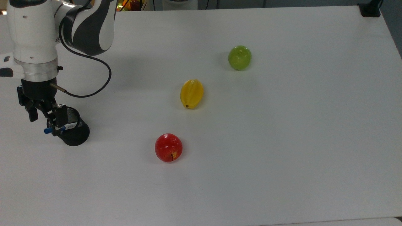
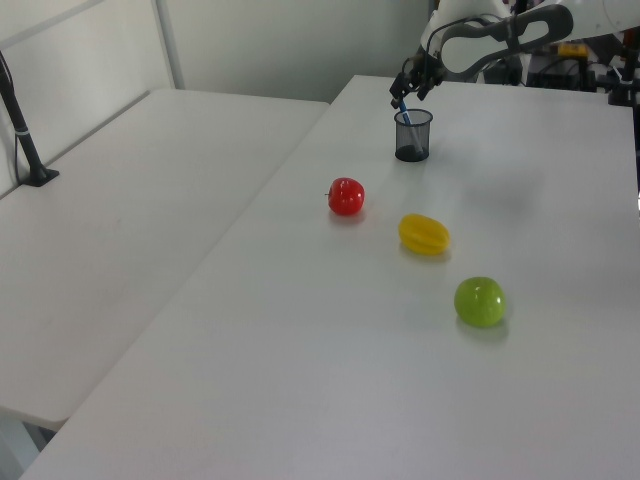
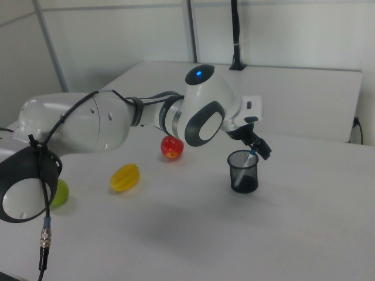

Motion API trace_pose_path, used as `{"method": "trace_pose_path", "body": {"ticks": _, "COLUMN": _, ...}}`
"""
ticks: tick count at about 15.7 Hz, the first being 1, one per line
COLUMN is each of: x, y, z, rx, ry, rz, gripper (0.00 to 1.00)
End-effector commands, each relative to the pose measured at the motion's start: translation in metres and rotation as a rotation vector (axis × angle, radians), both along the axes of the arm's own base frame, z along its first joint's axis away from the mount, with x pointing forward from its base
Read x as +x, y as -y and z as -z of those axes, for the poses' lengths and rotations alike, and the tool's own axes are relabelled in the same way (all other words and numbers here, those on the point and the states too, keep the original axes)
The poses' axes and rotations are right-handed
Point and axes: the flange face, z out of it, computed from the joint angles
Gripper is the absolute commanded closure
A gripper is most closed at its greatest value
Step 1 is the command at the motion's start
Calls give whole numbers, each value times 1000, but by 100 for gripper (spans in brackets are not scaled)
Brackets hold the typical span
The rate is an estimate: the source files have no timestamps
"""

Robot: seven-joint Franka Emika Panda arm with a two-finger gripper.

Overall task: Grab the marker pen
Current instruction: 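Lower the gripper into the cup and close on the marker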

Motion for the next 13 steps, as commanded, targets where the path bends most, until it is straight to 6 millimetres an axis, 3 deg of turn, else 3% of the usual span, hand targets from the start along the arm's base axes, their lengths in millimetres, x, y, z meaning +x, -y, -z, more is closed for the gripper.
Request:
{"method": "trace_pose_path", "body": {"ticks": 1, "x": 5, "y": -1, "z": -7, "rx": -17, "ry": 27, "rz": 15, "gripper": 39}}
{"method": "trace_pose_path", "body": {"ticks": 3, "x": 5, "y": -1, "z": -8, "rx": -19, "ry": 28, "rz": 16, "gripper": 57}}
{"method": "trace_pose_path", "body": {"ticks": 7, "x": 5, "y": -1, "z": -8, "rx": -18, "ry": 26, "rz": 16, "gripper": 65}}
{"method": "trace_pose_path", "body": {"ticks": 13, "x": 5, "y": -2, "z": -11, "rx": -18, "ry": 30, "rz": 16, "gripper": 97}}
